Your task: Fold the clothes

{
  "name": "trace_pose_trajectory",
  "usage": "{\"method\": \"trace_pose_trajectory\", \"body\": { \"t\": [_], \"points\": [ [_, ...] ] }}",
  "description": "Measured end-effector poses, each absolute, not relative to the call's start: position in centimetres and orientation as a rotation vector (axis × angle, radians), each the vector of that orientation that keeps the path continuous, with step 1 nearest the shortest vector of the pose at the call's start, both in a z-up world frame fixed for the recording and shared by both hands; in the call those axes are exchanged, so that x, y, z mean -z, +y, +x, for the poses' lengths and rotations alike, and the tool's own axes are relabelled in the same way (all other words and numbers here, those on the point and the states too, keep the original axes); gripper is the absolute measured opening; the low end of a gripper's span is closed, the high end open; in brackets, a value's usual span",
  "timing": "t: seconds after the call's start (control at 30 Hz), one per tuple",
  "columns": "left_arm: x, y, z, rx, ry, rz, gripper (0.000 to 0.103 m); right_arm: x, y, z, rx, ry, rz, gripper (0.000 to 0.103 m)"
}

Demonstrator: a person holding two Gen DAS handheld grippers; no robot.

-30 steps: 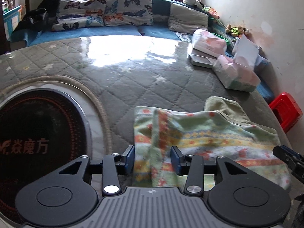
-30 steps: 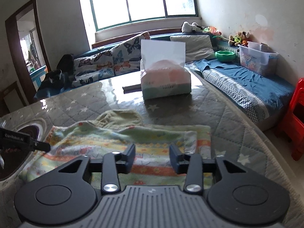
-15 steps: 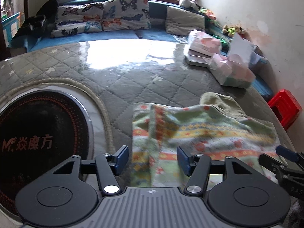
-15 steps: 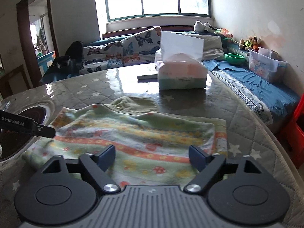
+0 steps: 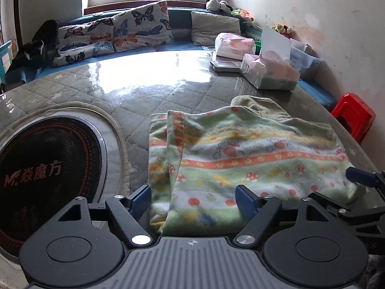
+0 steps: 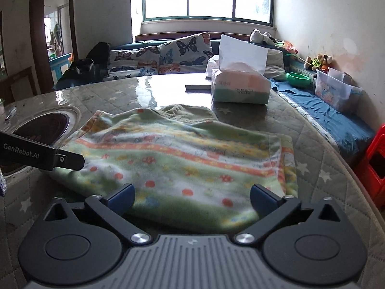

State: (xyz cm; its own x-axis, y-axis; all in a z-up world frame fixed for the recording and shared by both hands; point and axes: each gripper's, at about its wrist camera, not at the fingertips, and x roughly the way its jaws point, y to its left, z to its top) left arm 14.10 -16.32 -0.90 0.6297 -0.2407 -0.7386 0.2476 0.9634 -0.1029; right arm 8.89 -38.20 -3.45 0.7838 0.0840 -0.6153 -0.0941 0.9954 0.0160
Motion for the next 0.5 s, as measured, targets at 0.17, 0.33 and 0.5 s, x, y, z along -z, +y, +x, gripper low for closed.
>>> {"method": "trace_pose_trajectory", "body": {
  "t": [0.17,0.33,0.5],
  "points": [
    [1.0,-15.6,13.5,0.274,0.842,0.002,0.086,3.3,-38.0,8.3,-0.084,0.659,-0.017,0.103],
    [0.7,-15.1,12.8,0.268,0.835,0.002,0.093,3.2,-37.5,7.7,-0.061,0.668,-0.017,0.103],
    [0.7,-15.1,11.7,0.277,0.826,0.022,0.098,3.5,-36.7,6.8,-0.054,0.680,-0.028,0.103]
  ]
}}
